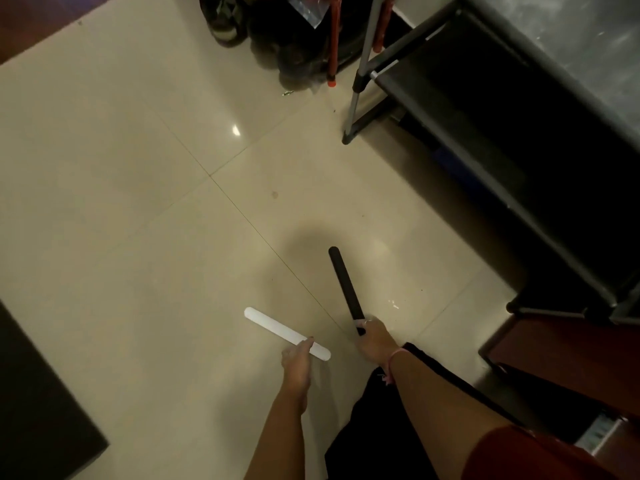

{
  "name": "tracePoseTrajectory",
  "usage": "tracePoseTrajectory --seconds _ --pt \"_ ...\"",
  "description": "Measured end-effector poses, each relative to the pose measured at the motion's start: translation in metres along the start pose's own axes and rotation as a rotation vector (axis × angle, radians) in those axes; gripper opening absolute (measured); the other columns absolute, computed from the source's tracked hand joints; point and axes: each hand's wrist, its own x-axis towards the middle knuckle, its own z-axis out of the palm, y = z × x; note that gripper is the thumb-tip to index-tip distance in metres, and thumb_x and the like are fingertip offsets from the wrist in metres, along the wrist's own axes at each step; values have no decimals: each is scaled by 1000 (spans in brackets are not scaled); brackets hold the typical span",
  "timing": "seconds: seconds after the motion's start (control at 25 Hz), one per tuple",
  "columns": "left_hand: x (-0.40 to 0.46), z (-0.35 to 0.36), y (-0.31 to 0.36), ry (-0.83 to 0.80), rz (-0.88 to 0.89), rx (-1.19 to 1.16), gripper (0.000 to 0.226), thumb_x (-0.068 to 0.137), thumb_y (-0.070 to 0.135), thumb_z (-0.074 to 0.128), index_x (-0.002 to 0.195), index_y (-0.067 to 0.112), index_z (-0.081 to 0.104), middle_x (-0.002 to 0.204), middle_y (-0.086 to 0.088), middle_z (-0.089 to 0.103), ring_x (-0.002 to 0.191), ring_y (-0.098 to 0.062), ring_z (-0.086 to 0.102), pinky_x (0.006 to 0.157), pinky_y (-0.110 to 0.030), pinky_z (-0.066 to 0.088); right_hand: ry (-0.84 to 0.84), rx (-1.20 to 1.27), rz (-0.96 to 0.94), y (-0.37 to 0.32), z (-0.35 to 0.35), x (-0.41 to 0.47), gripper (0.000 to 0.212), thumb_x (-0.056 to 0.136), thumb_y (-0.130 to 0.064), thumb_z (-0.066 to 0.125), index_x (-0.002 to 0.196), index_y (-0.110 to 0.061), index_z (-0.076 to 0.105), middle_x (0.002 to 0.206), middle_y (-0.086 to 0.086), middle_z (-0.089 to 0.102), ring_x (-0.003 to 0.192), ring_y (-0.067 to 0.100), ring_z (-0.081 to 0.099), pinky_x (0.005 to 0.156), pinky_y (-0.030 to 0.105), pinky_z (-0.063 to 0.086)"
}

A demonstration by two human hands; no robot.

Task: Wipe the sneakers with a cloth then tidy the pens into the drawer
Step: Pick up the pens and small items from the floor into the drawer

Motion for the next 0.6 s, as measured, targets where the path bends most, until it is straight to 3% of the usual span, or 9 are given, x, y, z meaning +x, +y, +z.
tracePoseTrajectory --seconds 0.16,0.28,0.4,0.52,0.6 --pt "9 23 -7 77 -5 -81 41 96 37 54 116 19 23 118 -6 38 106 -25 40 98 -44 36 -39 -66 13 9 -7 20 51 94 -1 45 143 -6 35 152 11 19 137 24 31 110 24 25" --pt "14 29 -20 86 21 -129 40 96 39 51 119 22 23 124 -7 41 114 -26 42 107 -49 34 -72 -41 22 6 4 26 45 96 -8 41 141 -5 38 151 13 16 135 29 33 113 30 27" --pt "12 28 -29 59 29 -126 33 97 42 48 113 32 21 123 0 40 116 -22 39 103 -49 33 -41 140 123 8 17 31 51 98 -16 42 146 -10 25 149 13 22 130 31 36 108 30 33" --pt "19 32 -33 84 42 -108 64 94 45 51 139 34 7 136 4 33 126 -27 35 109 -56 29 43 260 228 11 18 40 49 99 -20 45 142 -12 25 140 14 31 122 29 41 88 24 34" --pt "25 36 -33 107 38 -140 80 86 50 57 144 32 6 140 4 35 127 -29 37 109 -60 28 36 200 238 11 16 48 47 97 -15 46 140 -7 31 141 13 31 123 27 42 88 22 34"
